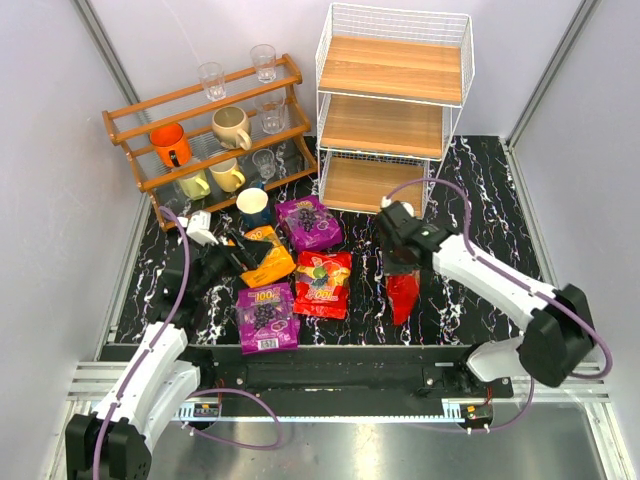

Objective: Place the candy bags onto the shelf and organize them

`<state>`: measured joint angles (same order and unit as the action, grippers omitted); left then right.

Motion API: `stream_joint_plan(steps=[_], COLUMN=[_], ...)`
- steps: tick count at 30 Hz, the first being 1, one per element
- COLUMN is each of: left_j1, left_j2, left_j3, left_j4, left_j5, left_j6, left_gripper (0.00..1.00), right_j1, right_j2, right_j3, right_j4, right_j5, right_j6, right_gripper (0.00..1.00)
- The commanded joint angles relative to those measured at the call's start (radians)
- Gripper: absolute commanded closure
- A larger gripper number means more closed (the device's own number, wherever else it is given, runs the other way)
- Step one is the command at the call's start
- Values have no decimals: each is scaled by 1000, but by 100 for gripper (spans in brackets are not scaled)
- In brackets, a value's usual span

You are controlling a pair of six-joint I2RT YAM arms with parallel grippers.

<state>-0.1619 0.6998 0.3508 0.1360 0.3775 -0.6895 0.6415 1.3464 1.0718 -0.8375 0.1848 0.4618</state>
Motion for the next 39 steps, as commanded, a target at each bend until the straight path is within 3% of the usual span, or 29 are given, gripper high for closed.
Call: stream_joint_plan(steps=[1, 2, 3, 6, 9, 14, 19, 29, 39], left_j1=[-4, -2, -2, -4, -4, -4, -4, -4, -4], left_j2=[-11, -14, -14, -11, -16, -37, -39, -48, -45], left_j3=[-6, -7, -7, -4, 8, 27, 33, 34, 27], left_j4=[16, 16, 14, 13, -6, -36, -38, -45, -32], left_j5=[29, 29, 31, 35, 41, 41, 44, 61, 64], left_j6=[2, 2, 2, 4, 10, 22, 21, 25, 19], left_gripper=[1, 1, 1, 1, 1, 1, 1, 1, 1], right_j1=[108, 130, 174, 234, 245, 245, 244, 244, 242], right_j2=[109, 129, 149, 188, 110, -168, -308, -556, -717], right_j3=[54, 72, 83, 102, 67, -77, -168, -547, -711], right_j4=[84, 96, 106, 216, 326, 408, 249, 297, 461], right_j5=[59, 50, 35, -132, -176, 57, 322, 375, 412], right_j6=[58, 69, 70, 48, 67, 124, 242, 691, 715], right_gripper=[100, 98, 81, 53, 38, 19, 11, 0, 0])
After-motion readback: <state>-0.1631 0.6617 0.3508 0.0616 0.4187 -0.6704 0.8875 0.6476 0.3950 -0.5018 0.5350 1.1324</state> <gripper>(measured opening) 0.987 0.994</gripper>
